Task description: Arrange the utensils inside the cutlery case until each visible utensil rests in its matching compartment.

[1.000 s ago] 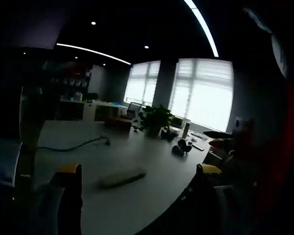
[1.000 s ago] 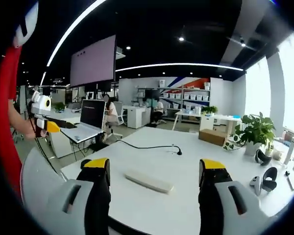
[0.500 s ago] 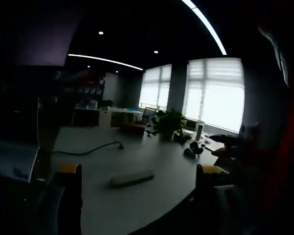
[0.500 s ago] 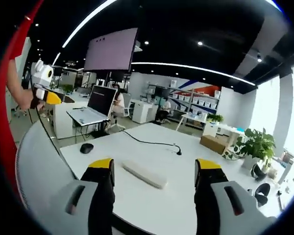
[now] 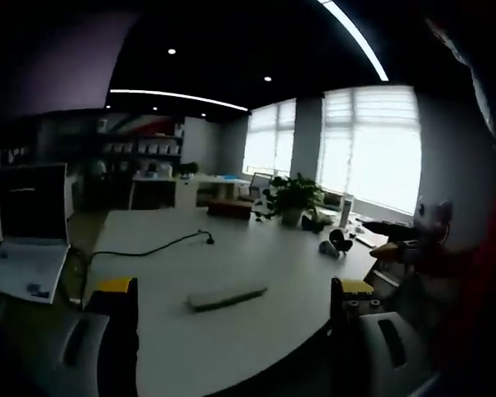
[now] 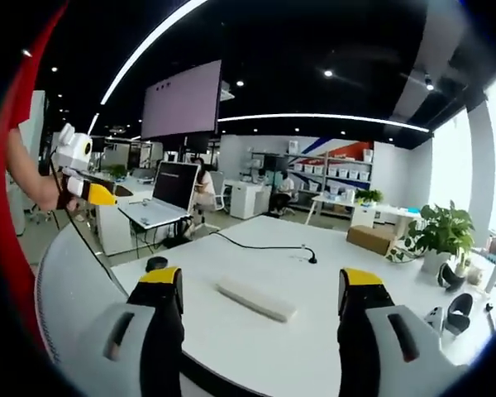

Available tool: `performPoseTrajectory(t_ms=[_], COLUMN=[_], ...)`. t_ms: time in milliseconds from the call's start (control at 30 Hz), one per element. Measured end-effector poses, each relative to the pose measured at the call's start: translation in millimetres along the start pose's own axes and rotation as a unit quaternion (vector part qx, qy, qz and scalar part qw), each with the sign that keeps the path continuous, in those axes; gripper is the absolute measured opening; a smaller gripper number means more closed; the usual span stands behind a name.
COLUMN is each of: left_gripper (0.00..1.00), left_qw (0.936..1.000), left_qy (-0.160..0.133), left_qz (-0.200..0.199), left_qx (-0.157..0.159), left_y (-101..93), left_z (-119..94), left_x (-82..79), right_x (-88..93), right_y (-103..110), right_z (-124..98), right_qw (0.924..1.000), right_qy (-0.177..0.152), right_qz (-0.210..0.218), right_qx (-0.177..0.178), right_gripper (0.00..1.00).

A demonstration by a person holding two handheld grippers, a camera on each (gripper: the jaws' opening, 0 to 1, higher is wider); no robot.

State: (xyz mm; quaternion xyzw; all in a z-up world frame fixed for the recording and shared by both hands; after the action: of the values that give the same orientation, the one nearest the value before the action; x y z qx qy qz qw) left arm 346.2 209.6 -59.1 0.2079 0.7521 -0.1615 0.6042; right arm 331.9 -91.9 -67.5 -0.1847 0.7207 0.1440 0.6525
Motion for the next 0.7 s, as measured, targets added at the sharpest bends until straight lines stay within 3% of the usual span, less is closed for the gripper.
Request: performPoseTrajectory(t_ms=[33, 67, 100, 133, 167, 233, 333, 400, 467, 700], left_gripper=[0.98, 0.97, 0.97, 0.98, 0.97, 0.97, 0.97, 0.97, 0.97, 0.97], left_qw=[0.9998, 0.9980, 0.9987, 0.9997, 0.9997, 0.9984, 0.9986, 0.9990, 0.9992, 0.9996], left_qy=[0.005, 0.038, 0.034, 0.004, -0.001, 0.012, 0.012, 0.006, 0.018, 0.021], left_qz=[-0.003, -0.001, -0.008, -0.015, -0.007, 0.017, -0.010, -0.002, 0.012, 0.011], left_qx=[-0.021, -0.051, -0.038, -0.020, -0.024, -0.054, -0.050, -0.043, -0.035, -0.014], left_y=[4.8, 11.5, 8.3, 4.2, 5.9, 13.3, 14.1, 13.7, 14.5, 19.0], left_z=[-2, -6, -5, -4, -5, -5, -4, -5, -4, -1], left_x=[2.6, 13.9, 15.3, 13.6, 16.0, 24.0, 26.0, 22.6, 24.1, 18.8], right_x=[0.1, 0.4, 1.1, 0.5, -0.3, -4.6, -1.2, -1.9, -2.5, -7.9], right_y=[-1, -1, 0, 0, 0, 1, -2, -1, 0, 0], right_z=[-1, -1, -1, 0, 0, 3, 7, 7, 8, 5], right_qw=[1.0000, 0.9998, 0.9995, 0.9995, 0.9995, 0.9998, 1.0000, 1.0000, 0.9999, 0.9993], right_qy=[-0.003, -0.004, -0.002, -0.002, -0.004, -0.014, 0.000, 0.000, 0.000, -0.007], right_qz=[0.008, 0.020, 0.032, 0.031, 0.029, 0.010, 0.005, 0.004, -0.001, -0.003], right_qx=[-0.001, -0.002, -0.006, -0.006, -0.007, -0.006, 0.007, 0.008, 0.016, 0.036], right_gripper=[0.75, 0.76, 0.77, 0.80, 0.81, 0.81, 0.79, 0.77, 0.77, 0.74])
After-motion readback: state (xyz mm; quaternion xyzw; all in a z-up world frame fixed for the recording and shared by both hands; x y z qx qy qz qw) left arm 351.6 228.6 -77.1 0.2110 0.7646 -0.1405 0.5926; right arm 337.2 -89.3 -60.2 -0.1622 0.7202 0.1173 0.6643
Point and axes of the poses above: the point that each gripper's makers call its tool centre point, and the gripper's own axes: z roughly forward along the fingers, y roughly to its left, x roughly out of its underside, the point moved 3 cm from there along -z, roughly backward along the fingers, and after that the axes turned 5 degrees about z, right-handed, at the moved point
